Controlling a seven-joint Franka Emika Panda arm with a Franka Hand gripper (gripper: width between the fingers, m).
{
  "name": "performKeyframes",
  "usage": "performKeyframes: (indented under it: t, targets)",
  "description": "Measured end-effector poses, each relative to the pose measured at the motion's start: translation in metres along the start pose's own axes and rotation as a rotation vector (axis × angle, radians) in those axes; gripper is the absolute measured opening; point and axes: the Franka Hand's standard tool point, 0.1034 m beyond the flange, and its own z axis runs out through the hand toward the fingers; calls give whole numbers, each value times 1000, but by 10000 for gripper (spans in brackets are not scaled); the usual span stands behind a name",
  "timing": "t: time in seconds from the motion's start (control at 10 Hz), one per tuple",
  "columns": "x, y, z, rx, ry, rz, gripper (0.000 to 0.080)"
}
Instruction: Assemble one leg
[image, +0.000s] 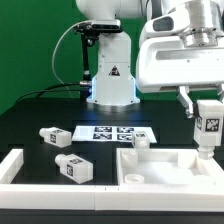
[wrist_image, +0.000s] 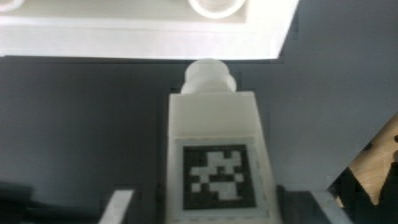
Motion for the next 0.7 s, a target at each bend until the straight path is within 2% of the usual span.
performKeyframes:
  t: [0.4, 0.7]
  targets:
    - [-16, -1, 18, -5, -19, -12, 285]
    - [-25, -2, 21, -6, -29, -17, 285]
